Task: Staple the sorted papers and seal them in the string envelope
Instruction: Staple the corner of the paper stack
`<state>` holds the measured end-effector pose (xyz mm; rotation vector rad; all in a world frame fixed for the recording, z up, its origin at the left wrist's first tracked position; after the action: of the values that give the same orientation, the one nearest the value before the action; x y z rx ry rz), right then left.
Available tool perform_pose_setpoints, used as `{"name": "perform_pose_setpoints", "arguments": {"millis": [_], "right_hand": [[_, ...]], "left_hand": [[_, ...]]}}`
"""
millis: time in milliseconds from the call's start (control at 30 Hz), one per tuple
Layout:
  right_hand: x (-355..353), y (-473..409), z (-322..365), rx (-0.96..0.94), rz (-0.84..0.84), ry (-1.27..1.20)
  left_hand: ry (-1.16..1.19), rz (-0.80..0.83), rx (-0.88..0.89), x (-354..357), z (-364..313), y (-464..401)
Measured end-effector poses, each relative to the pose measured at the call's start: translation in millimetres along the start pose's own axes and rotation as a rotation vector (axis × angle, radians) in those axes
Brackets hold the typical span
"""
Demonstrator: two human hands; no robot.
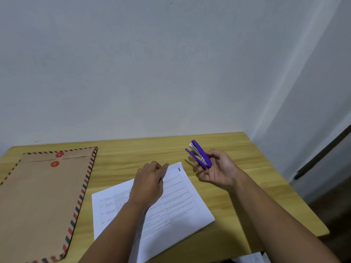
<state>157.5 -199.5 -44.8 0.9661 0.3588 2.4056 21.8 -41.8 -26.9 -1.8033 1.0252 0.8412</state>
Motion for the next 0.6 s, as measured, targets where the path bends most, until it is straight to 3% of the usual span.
{"name": "perform_pose_setpoints", "arguments": {"millis": [167,333,600], "right_hand": [[-1.8,-5.3,2.9,-0.053,-0.062,0.056],[14.3,-3.2,11.5,-0.083,0.048,-0.005],[11.2,-3.2,2.8,-0.052,0.037,0.046]], "left_hand": [[-0.005,0.004,0.000,-1.1,-1.6,0.0],[0.003,0.012,-0.005,-2.0,-4.7,0.7],[0.010,0.004,0.000,-4.5,-6.5,1.0]]}}
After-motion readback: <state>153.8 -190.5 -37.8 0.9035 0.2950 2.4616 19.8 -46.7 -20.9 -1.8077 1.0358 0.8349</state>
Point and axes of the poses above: each hand's wrist, its own y-axis away from the middle knuckle, its own x-axis out of the palm, z = x × y, the point moved 10 cm from there along -y, towards the middle knuckle, and after that the axes turned 4 degrees about z, right-handed, at the moved point
